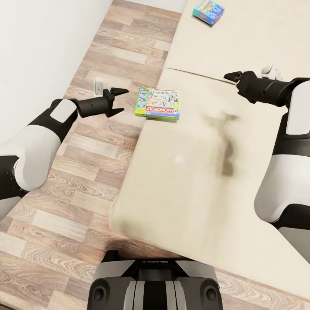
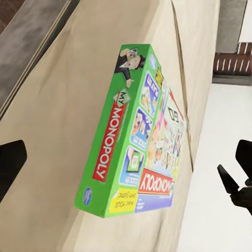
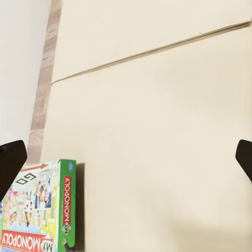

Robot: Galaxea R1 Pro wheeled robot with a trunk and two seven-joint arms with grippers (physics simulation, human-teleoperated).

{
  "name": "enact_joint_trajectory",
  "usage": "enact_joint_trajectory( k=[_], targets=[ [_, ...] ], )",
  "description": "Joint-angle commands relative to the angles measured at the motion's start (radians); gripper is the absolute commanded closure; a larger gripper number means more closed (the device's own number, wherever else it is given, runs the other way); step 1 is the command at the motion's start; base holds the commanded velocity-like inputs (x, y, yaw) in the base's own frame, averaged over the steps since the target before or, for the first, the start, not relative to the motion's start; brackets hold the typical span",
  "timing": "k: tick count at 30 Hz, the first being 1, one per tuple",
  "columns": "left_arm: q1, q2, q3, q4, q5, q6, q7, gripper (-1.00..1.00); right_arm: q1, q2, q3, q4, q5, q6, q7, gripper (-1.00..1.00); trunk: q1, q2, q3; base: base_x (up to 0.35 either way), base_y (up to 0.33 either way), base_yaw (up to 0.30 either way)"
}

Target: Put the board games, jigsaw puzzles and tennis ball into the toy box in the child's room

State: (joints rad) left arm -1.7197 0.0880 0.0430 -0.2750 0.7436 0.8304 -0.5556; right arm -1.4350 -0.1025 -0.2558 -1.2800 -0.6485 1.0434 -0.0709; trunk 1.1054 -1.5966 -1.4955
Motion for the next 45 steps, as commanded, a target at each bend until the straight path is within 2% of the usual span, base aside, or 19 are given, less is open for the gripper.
enact_joint_trajectory(
  k=[1,10,35,45],
  targets=[
    [-0.002,0.0,0.004,0.0,-0.003,0.005,-0.002,-1.0,-0.002,-0.002,-0.001,-0.004,-0.009,0.004,-0.007,-1.0,0.0,0.0,0.0,0.0,0.0,0.0],
    [-0.009,-0.001,0.005,0.0,-0.003,0.006,-0.002,-1.0,-0.012,-0.012,-0.001,-0.028,-0.01,0.004,-0.007,-1.0,0.0,0.0,0.0,0.0,0.0,-0.006],
    [-0.003,0.009,0.005,0.0,-0.001,-0.001,-0.022,-1.0,0.011,-0.008,0.01,-0.1,-0.039,0.004,-0.007,-1.0,0.0,0.0,0.0,0.0,0.0,-0.064],
    [-0.003,0.016,0.005,0.0,-0.002,0.001,-0.065,-1.0,0.03,-0.005,0.009,-0.104,-0.04,0.004,-0.006,-1.0,0.0,0.0,0.0,0.0,0.0,-0.002]
  ],
)
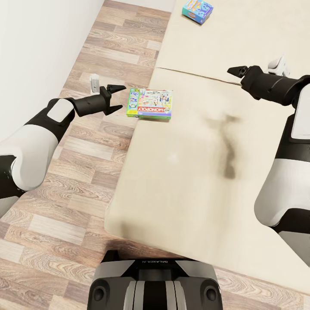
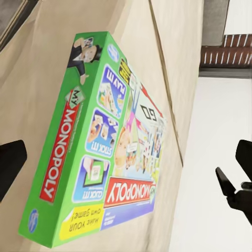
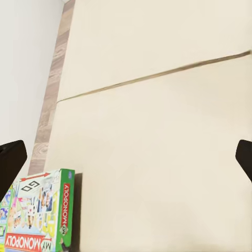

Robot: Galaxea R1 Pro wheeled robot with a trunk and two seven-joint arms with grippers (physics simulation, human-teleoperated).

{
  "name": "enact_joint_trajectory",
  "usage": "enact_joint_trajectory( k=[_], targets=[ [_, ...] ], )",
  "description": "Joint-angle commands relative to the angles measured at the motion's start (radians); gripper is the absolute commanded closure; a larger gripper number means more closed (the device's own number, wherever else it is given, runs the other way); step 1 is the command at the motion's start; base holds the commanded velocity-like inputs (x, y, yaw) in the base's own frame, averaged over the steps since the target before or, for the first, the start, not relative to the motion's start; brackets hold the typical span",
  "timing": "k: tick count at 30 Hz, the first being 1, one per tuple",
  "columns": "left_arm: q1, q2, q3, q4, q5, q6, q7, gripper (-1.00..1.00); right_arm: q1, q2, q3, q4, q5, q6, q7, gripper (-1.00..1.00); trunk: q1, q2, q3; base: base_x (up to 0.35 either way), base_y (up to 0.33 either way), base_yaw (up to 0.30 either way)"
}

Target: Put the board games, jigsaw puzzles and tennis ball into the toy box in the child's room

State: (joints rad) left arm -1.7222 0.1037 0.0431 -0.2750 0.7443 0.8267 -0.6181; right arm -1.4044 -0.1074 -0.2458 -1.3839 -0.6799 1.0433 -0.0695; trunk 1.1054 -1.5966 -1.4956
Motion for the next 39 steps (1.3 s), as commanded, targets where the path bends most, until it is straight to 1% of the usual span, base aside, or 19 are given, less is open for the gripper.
enact_joint_trajectory(
  k=[1,11,29,39],
  targets=[
    [-0.001,0.0,0.004,0.0,-0.003,0.005,-0.005,-1.0,0.0,0.001,-0.001,-0.001,-0.009,0.004,-0.008,-1.0,0.0,0.0,-0.001,0.0,0.0,0.0],
    [0.0,0.001,0.004,0.0,-0.003,0.006,-0.012,-1.0,0.001,0.004,-0.005,-0.001,-0.009,0.004,-0.008,-1.0,0.0,0.0,-0.008,0.0,0.0,0.0],
    [0.001,0.002,0.003,0.0,-0.003,0.007,-0.014,-1.0,0.002,0.002,-0.009,-0.001,-0.009,0.004,-0.009,-1.0,0.0,0.0,-0.032,0.0,0.0,0.0],
    [0.002,0.003,0.003,0.0,-0.005,0.008,-0.013,-1.0,0.002,0.002,-0.009,-0.001,-0.01,0.004,-0.009,-1.0,0.0,0.0,-0.037,0.0,0.0,0.0]
  ],
)
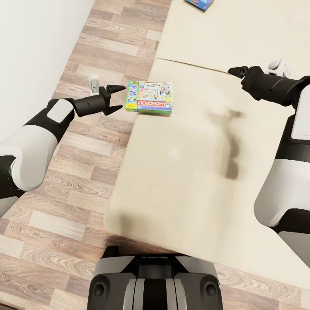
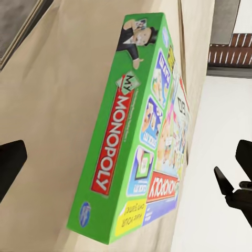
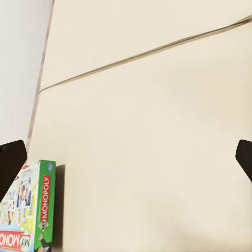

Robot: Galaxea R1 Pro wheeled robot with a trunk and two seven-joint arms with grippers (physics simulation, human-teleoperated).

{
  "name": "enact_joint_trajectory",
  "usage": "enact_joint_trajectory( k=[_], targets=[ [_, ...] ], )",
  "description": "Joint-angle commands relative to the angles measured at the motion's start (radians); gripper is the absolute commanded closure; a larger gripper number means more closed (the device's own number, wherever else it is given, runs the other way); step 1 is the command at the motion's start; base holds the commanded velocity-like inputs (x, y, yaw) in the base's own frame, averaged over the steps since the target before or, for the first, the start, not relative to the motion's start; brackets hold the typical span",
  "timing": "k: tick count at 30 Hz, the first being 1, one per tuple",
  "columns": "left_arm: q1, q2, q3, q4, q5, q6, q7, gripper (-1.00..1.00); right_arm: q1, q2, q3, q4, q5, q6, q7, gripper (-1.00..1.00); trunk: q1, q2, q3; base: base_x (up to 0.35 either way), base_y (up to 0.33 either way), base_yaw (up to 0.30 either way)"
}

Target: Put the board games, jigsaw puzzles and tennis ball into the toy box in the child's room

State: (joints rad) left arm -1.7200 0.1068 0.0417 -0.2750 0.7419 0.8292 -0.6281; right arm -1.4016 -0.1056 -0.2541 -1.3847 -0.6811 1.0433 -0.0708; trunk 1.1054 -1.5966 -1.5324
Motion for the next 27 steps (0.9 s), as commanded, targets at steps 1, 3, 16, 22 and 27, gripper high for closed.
enact_joint_trajectory(
  k=[1,3,16,22,27],
  targets=[
    [0.0,0.0,0.004,0.0,-0.004,0.005,-0.002,-1.0,-0.001,0.0,-0.001,-0.001,-0.009,0.004,-0.007,-1.0,0.0,0.0,-0.001,0.0,0.0,0.0],
    [0.0,0.0,0.004,0.0,-0.004,0.005,-0.002,-1.0,-0.001,0.0,-0.001,-0.001,-0.009,0.004,-0.007,-1.0,0.0,0.0,-0.001,0.0,0.0,0.0],
    [0.001,0.004,0.004,0.0,-0.007,0.007,0.001,-1.0,0.0,0.003,-0.001,-0.001,-0.008,0.004,-0.007,-1.0,0.0,0.0,-0.006,0.0,0.0,0.0],
    [0.002,0.005,0.004,0.0,-0.007,0.007,0.001,-1.0,0.0,0.004,-0.001,-0.001,-0.009,0.004,-0.007,-1.0,0.0,0.0,-0.013,0.0,0.0,0.0],
    [0.002,0.006,0.004,0.001,-0.007,0.007,0.001,-1.0,0.0,0.004,-0.001,-0.001,-0.009,0.004,-0.007,-1.0,0.0,0.0,-0.018,0.0,0.0,0.0]
  ],
)
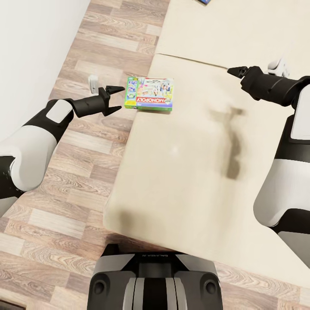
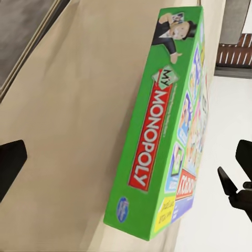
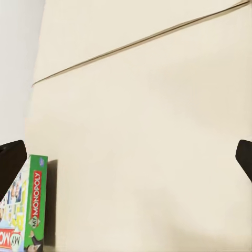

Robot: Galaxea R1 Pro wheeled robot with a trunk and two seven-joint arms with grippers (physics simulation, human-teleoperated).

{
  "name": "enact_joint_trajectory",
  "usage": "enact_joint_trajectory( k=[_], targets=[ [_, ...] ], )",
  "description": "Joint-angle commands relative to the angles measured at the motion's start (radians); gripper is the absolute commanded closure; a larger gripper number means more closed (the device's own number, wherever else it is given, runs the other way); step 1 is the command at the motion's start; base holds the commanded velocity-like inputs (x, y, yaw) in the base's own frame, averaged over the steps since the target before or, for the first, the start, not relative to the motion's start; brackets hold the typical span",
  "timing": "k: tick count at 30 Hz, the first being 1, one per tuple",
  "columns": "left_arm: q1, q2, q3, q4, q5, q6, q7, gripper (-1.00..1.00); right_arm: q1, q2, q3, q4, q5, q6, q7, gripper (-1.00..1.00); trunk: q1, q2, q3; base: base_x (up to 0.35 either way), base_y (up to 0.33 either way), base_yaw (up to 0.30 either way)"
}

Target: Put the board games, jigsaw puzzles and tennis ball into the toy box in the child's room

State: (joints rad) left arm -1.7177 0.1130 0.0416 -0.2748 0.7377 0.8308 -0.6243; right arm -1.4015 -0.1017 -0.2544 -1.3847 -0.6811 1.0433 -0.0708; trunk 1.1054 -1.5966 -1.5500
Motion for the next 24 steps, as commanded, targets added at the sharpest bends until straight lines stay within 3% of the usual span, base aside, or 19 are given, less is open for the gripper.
enact_joint_trajectory(
  k=[1,24],
  targets=[
    [0.0,0.0,0.004,0.001,-0.003,0.005,-0.002,-1.0,-0.001,0.0,-0.001,-0.001,-0.009,0.004,-0.007,-1.0,0.0,0.0,-0.001,0.0,0.0,0.0],
    [0.003,0.0,0.003,0.0,-0.002,0.005,0.001,-1.0,-0.001,0.0,-0.002,-0.001,-0.009,0.004,-0.007,-1.0,0.0,0.0,-0.005,0.0,0.0,0.0]
  ],
)
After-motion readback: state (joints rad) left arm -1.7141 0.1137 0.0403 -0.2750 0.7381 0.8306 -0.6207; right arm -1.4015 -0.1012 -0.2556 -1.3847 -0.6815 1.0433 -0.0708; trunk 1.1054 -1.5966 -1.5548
